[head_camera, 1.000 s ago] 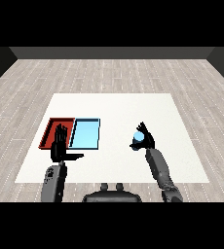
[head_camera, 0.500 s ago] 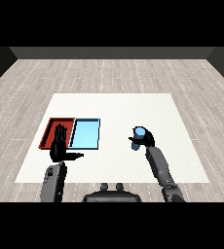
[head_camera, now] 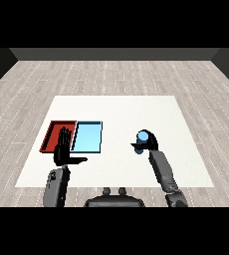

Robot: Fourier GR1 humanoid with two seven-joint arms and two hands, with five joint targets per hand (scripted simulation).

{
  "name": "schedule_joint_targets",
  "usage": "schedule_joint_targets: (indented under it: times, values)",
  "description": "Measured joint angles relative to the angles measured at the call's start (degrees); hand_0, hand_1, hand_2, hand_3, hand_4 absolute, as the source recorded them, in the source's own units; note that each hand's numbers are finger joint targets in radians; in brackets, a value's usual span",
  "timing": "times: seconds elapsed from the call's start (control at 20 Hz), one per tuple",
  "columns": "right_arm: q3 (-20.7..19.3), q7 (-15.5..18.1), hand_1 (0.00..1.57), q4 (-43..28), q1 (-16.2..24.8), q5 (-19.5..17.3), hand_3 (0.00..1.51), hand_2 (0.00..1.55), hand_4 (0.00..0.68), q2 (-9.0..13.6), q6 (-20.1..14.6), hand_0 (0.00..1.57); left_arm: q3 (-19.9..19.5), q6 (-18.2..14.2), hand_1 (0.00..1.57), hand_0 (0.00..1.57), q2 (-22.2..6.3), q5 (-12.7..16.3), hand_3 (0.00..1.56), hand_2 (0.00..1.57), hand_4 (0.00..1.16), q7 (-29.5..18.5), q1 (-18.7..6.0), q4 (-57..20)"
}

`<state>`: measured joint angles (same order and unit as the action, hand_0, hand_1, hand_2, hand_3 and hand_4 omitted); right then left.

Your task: Pick the blue can and put it in the blue box

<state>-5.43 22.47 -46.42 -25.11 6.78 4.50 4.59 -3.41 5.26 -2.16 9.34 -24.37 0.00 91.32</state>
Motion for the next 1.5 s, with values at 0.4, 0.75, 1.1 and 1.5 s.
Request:
schedule_joint_targets:
  times: [0.4,0.75,1.1,1.5]
  values:
    - [0.95,-2.84,1.49,-8.76,0.22,0.22,1.40,1.45,0.648,1.01,0.72,1.49,4.02,-1.97,0.00,0.00,1.04,-3.75,0.00,0.00,0.00,-0.10,-1.73,-4.10]
    - [2.75,-3.65,1.43,-18.25,1.04,0.53,1.42,1.45,0.660,0.42,1.55,1.43,8.68,-3.76,0.00,0.00,1.71,-2.96,0.00,0.00,0.00,3.58,-5.14,-6.65]
    - [10.77,-6.05,1.43,-22.28,0.19,0.43,1.42,1.45,0.660,-3.34,-7.33,1.43,10.56,-5.10,0.00,0.00,2.07,-3.38,0.00,0.00,0.00,5.08,-7.79,-10.10]
    - [16.63,-5.44,1.43,-22.61,-1.83,1.74,1.41,1.44,0.669,-4.32,-13.17,1.43,16.21,-10.13,0.00,0.00,2.14,-1.59,0.00,0.00,0.00,5.05,-12.72,-14.70]
